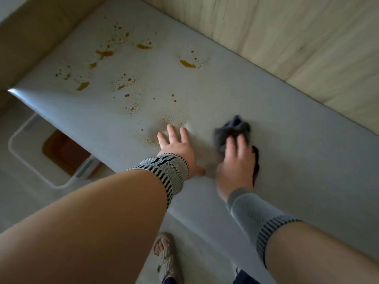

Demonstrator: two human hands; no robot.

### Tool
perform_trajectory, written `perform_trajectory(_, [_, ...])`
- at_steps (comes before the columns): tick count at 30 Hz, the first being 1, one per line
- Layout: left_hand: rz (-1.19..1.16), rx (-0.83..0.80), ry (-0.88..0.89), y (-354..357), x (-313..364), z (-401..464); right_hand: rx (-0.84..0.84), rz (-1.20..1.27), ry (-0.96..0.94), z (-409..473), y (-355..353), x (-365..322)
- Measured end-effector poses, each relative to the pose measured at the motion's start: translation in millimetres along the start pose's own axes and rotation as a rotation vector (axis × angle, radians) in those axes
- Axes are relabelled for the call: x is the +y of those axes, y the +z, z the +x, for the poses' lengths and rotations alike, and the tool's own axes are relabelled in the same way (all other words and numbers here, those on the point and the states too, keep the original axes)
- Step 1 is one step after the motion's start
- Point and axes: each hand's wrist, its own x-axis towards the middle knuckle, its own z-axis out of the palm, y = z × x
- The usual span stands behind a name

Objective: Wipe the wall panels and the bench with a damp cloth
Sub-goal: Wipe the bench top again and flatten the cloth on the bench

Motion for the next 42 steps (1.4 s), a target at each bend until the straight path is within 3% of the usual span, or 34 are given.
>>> perform_trajectory(2, [0.099, 0.021, 0.100, -9.1, -20.6, -6.3, -0.170, -0.021, -0.258, -16.1, -2.0, -5.3])
perform_trajectory(4, [0.190, 0.090, 0.176, -19.1, -48.8, -12.5, -0.141, -0.047, -0.348, -9.8, -8.1, 11.4])
perform_trajectory(6, [0.228, 0.146, 0.160, -23.5, -80.1, -13.9, -0.078, -0.054, -0.106, -1.2, -18.0, 29.8])
perform_trajectory(8, [0.236, 0.086, 0.091, -19.6, -109.0, -12.3, -0.026, -0.022, 0.281, -1.8, -21.5, 30.6])
perform_trajectory(10, [0.268, 0.006, 0.083, -10.5, -125.3, -9.8, -0.019, -0.030, 0.496, -13.8, -15.1, 3.0])
perform_trajectory(13, [0.271, -0.008, 0.107, -2.3, -126.7, -3.2, 0.056, -0.012, 0.265, -37.7, 11.5, -51.0])
perform_trajectory(16, [0.239, 0.001, 0.096, -1.4, -123.9, -2.5, -0.046, -0.009, -0.094, -49.9, 20.7, -64.0])
perform_trajectory(18, [0.221, 0.007, 0.092, 1.3, -123.9, -3.0, -0.012, -0.021, -0.122, -44.1, 13.0, -37.9])
perform_trajectory(23, [0.209, 0.018, 0.079, 2.6, -123.1, -5.9, 0.074, 0.028, 0.437, -40.7, 1.1, -19.0])
perform_trajectory(24, [0.211, 0.019, 0.082, 2.8, -122.5, -6.1, 0.128, 0.018, 0.401, -47.0, 5.9, -32.0])
perform_trajectory(26, [0.215, 0.026, 0.088, 3.0, -123.4, -5.8, 0.153, -0.021, 0.137, -66.7, 16.5, -57.5])
perform_trajectory(28, [0.221, 0.027, 0.094, 2.5, -124.9, -5.9, 0.012, -0.092, -0.211, -91.1, 23.9, -70.8])
perform_trajectory(30, [0.221, 0.022, 0.098, 2.9, -125.9, -5.7, -0.094, -0.148, -0.421, -94.9, 21.8, -59.4])
perform_trajectory(32, [0.225, 0.026, 0.096, 3.4, -125.9, -5.5, -0.015, -0.132, -0.312, -80.8, 16.8, -36.0])
perform_trajectory(35, [0.226, 0.042, 0.092, 4.1, -126.1, -5.0, 0.114, -0.038, 0.181, -63.8, 9.9, -14.9])
perform_trajectory(36, [0.230, 0.041, 0.092, 4.1, -125.9, -5.1, 0.138, -0.036, 0.230, -66.5, 11.0, -21.1])
perform_trajectory(38, [0.231, 0.045, 0.096, 4.4, -125.9, -4.8, 0.137, -0.093, 0.087, -82.2, 15.5, -44.8])
perform_trajectory(42, [0.212, 0.056, 0.102, 4.7, -128.4, -4.7, -0.089, -0.090, -0.484, -106.9, 26.7, -82.0])
